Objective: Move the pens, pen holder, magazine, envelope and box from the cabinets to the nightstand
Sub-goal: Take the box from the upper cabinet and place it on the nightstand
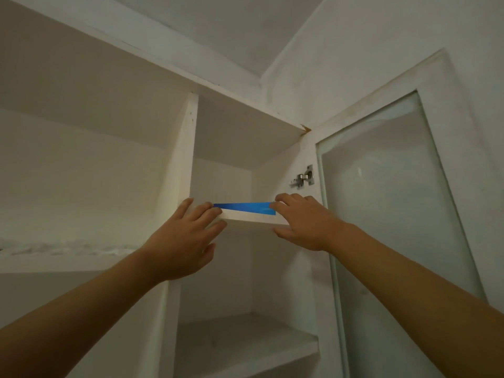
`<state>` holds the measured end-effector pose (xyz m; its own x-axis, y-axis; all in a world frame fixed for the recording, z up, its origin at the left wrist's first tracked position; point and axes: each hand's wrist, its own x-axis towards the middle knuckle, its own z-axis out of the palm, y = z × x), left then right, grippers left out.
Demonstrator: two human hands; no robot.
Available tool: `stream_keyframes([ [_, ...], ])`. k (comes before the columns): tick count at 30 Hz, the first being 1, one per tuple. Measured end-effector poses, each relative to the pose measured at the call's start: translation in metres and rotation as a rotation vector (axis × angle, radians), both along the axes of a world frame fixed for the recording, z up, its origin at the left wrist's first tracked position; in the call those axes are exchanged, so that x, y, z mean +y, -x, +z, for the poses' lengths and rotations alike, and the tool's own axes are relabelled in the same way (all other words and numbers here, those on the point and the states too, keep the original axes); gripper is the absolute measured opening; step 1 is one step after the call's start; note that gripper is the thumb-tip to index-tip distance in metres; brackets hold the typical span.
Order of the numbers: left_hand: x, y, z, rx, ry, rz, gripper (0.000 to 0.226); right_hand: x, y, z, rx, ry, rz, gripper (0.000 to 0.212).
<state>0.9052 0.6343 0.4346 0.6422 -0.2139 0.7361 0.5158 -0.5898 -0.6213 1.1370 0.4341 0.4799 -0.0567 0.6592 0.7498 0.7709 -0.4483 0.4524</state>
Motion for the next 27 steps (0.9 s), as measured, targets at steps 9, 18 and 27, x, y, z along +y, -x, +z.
stream_keyframes([
  [9,0.015,-0.013,0.005,-0.039,0.004,-0.025,0.056,0.055,-0.035,0.015,0.048,-0.015,0.13,0.063],
  [18,0.02,-0.015,0.005,-0.065,-0.009,-0.065,0.055,0.072,-0.04,0.012,0.168,-0.043,0.284,0.067],
  [27,0.025,-0.018,0.004,-0.068,-0.014,-0.06,0.055,0.057,-0.027,0.032,0.152,0.009,0.283,0.057],
])
